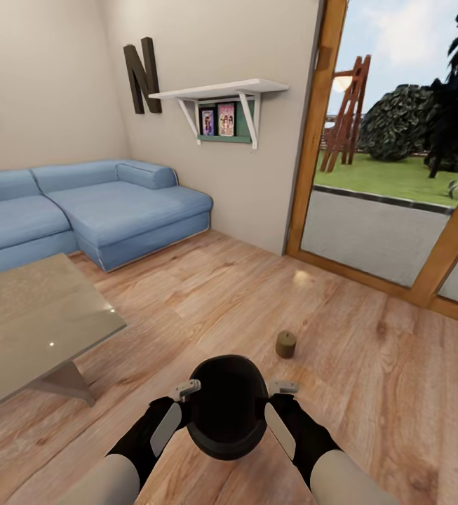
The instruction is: Place each of the two pumpkins and all three candles from the living room inside a cabinet in the living room (use any cabinet), then make sure every cabinet is closed, and position the cauldron so it is next to a table in the living room.
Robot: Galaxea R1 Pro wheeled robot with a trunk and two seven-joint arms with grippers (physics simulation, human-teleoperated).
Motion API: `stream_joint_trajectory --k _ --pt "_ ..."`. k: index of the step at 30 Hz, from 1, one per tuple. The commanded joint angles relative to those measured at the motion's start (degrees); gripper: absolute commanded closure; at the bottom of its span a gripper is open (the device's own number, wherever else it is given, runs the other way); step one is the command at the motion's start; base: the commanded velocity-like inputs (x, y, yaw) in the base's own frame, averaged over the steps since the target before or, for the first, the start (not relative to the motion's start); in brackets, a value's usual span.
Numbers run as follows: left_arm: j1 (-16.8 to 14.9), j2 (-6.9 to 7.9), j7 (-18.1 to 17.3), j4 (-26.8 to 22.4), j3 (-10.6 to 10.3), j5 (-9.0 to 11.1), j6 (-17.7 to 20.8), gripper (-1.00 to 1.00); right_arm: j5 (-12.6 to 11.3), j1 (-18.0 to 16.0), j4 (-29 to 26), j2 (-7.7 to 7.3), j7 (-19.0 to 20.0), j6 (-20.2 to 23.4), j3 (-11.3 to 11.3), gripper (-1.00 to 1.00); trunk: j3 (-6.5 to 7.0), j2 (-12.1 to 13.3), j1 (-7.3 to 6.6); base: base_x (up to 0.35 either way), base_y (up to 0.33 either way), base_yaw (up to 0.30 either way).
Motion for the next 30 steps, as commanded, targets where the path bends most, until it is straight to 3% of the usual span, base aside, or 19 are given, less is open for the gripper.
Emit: stream_joint_trajectory --k 1,17,30 --pt "0.0 0.29 0.5 0.0 0.1 -0.7 0.5 1.0 -1.5 -0.1 -0.2 0.0 -0.3 -0.4 0.6 1.0 -0.05 0.0 -0.02 0.0 -0.062 0.289" --pt "0.0 0.31 0.5 0.0 0.0 -0.7 0.5 1.0 -1.5 0.0 -0.2 0.0 -0.3 -0.4 0.6 1.0 -0.05 0.0 -0.02 0.065 -0.105 0.289" --pt "0.0 0.31 0.5 0.0 -0.1 -0.7 0.4 1.0 -1.4 0.0 -0.2 0.0 -0.3 -0.4 0.6 1.0 -0.05 0.0 -0.02 0.0 -0.01 0.289"
